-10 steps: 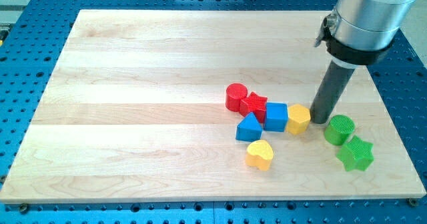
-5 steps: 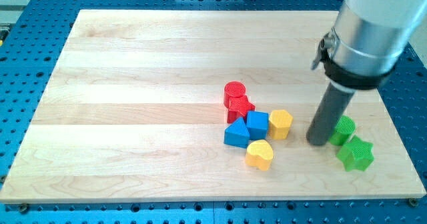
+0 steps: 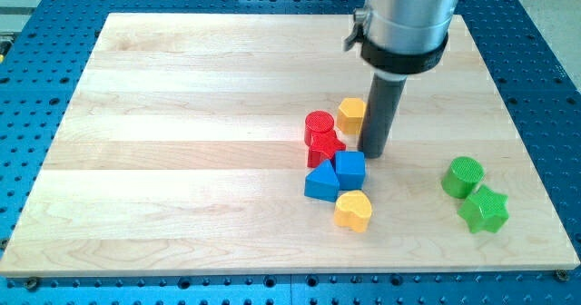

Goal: Move the yellow blocks to the right center

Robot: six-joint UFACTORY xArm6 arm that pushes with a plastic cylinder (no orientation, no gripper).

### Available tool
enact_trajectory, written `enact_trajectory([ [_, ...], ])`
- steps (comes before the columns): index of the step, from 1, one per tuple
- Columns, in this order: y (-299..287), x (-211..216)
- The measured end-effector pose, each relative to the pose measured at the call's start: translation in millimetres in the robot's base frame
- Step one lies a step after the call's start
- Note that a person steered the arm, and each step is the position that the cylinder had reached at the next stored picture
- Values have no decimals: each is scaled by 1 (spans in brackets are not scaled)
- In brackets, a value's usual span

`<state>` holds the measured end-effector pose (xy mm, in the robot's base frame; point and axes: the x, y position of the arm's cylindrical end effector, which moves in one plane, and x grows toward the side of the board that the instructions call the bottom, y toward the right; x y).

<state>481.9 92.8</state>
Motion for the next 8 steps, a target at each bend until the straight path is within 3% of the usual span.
enact_trajectory([
  [2, -71, -31],
  [3, -51, -48],
  [4, 21, -82],
  [5, 27, -74],
  [6, 24, -31],
  [8, 64, 0],
])
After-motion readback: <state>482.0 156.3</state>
